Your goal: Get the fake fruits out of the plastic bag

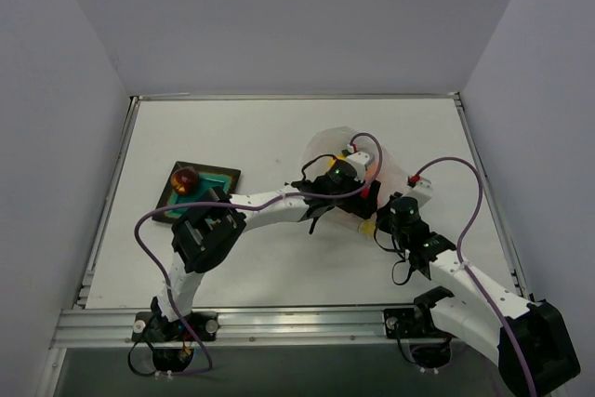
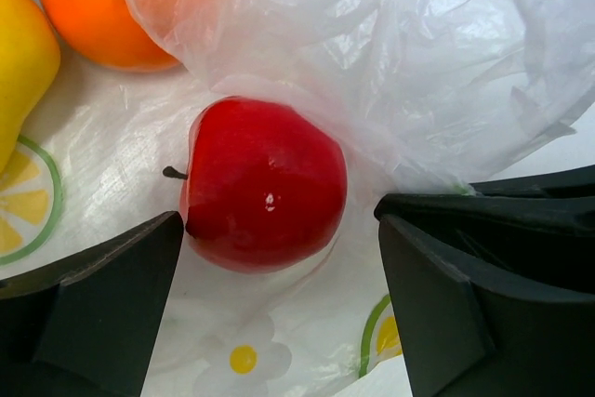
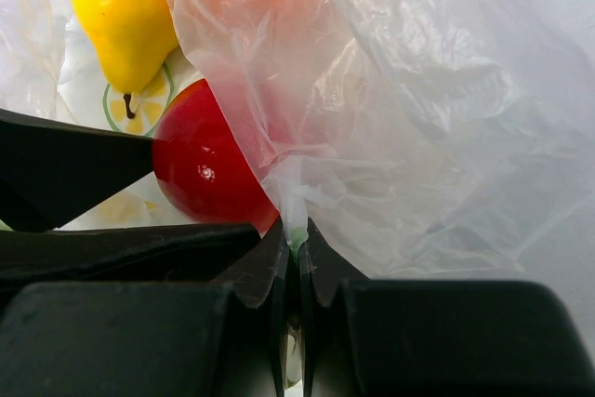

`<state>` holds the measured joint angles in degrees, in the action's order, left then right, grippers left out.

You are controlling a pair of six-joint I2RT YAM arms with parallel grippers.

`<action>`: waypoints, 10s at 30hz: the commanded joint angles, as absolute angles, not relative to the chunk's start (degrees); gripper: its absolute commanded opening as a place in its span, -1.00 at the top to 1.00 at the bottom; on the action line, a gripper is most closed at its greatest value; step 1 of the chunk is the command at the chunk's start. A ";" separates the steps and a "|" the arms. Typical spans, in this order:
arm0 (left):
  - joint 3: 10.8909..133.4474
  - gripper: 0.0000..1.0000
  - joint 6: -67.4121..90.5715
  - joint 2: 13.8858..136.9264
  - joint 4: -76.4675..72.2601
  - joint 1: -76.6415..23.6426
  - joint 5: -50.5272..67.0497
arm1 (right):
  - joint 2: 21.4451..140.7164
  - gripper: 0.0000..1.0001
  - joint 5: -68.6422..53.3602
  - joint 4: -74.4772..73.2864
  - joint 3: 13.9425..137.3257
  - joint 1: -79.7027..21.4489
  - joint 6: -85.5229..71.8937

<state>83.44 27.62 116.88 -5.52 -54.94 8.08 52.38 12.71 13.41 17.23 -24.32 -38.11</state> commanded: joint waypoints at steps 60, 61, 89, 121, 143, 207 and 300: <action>53.36 0.27 35.07 74.10 -3.34 -27.17 -29.07 | 52.21 1.00 14.68 14.24 16.79 -25.49 -37.79; 52.48 0.27 34.72 74.09 -2.90 -26.20 -31.79 | 52.29 1.00 14.68 14.24 16.79 -25.49 -37.79; 53.79 -0.76 32.87 88.34 -3.25 -25.75 -35.25 | 53.44 1.00 14.50 14.33 17.23 -25.58 -37.62; 91.49 0.10 24.70 112.13 4.39 -55.11 -11.49 | 52.38 1.00 14.77 14.15 16.88 -25.66 -37.79; 110.30 -0.51 13.19 130.25 8.44 -51.33 -21.09 | 52.56 1.00 14.77 14.24 16.87 -25.93 -37.71; 47.65 -0.04 38.67 66.11 1.14 -37.53 -31.63 | 51.68 1.00 15.21 14.50 16.61 -26.81 -37.53; 118.80 -0.89 5.45 140.79 -7.39 -52.65 8.09 | 39.11 1.00 21.97 10.11 13.54 -26.54 -43.86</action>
<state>112.62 6.50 139.70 -5.50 -53.12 5.76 38.85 22.31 7.88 13.74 -26.68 -44.53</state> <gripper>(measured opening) 0.943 0.004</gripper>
